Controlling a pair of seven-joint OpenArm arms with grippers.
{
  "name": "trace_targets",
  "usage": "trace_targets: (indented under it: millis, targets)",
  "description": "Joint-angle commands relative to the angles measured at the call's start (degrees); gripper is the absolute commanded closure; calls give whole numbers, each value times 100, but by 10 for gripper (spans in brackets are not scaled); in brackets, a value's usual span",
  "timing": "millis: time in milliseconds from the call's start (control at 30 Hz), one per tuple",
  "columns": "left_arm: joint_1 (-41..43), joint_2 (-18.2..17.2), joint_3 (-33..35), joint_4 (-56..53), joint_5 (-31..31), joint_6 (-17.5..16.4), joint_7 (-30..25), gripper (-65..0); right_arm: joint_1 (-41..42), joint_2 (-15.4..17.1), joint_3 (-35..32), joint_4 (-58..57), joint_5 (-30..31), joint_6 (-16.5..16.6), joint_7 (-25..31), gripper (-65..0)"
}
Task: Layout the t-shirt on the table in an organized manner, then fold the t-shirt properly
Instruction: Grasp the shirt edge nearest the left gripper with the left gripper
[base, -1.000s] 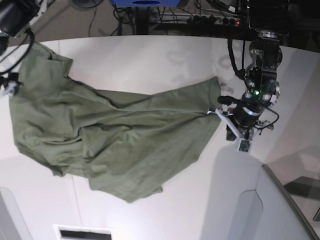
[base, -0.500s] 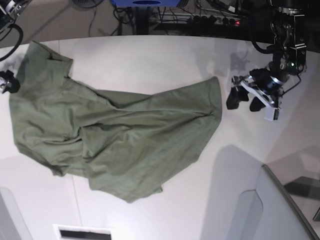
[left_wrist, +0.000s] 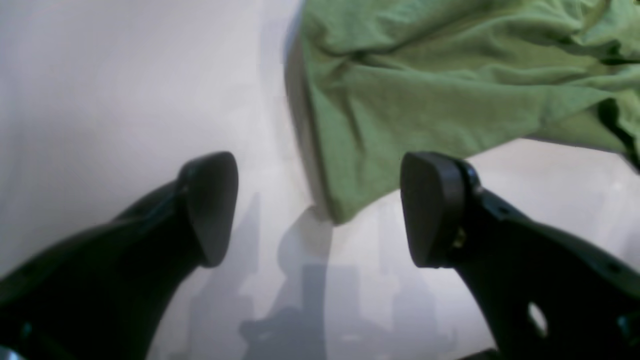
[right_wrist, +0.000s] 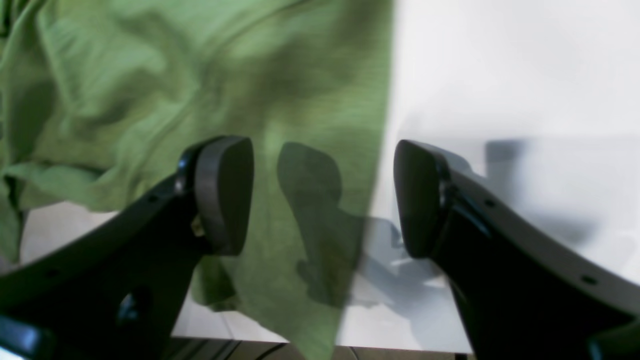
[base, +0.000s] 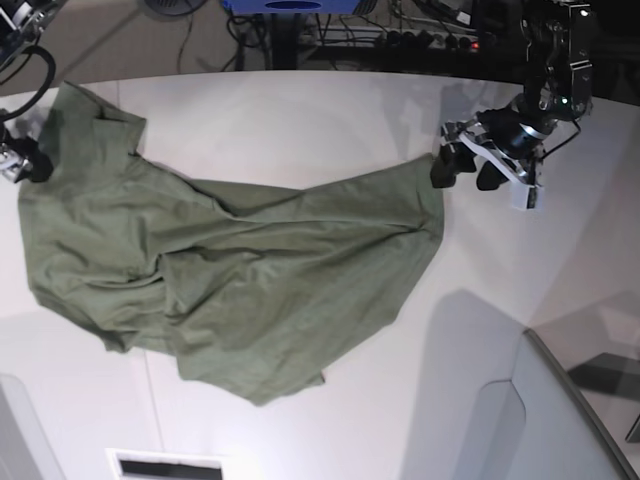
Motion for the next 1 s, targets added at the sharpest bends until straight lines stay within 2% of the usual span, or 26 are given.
trace_targets:
  millis: [0,100,267,367,467,533,567,600,667,733,867,967]
  targets:
    - [14,19,-17,98,-71,-28,-99,-494,19,81,12,70,-45,3,-153,-417]
    - [41,159,-8,98,-71,-28,-99,-507,19,81,12,52,-63,3,-153,-413]
    - [85,177,475,124,-71,-28,-90,-508,19,81,4,43,-63,3,-188,-240]
    - [102,186,669,150,-71,-28,-90,-508,37,72,-14,43,-63,3,-259,-240]
    - [120,194,695,150,-71,-28,-90,-508,46,2,-357,43,-45,3,-232,-225]
    - [208,194,669,150,-71,-28,-90,-508,46,-16,-489,43,-45,3,-223,-135]
    - [234,194,660,150,-71,-28,-90,-508,46,-24,-541,43,-45,3,-223,-48]
    - [252,194,660,150,-80,-28,-90,-508,46,-24,-585,43,-45,3,-223,0]
    - [348,203,651,150,-80,-28,-90,-508,46,-24,-691,43,-45,3,-223,-18]
    - [436,212,643,150,-115,-28,-116,-508,46,-24,-717,43,-45,3,-223,0]
    - [656,115,607,150,-801,-28,-143,-518,46,-24,-726,43,-54,3,-223,0]
    - [770,71,344,89,-1258,-28,-152,-606,46,-24,-726,43,-63,3,-223,0]
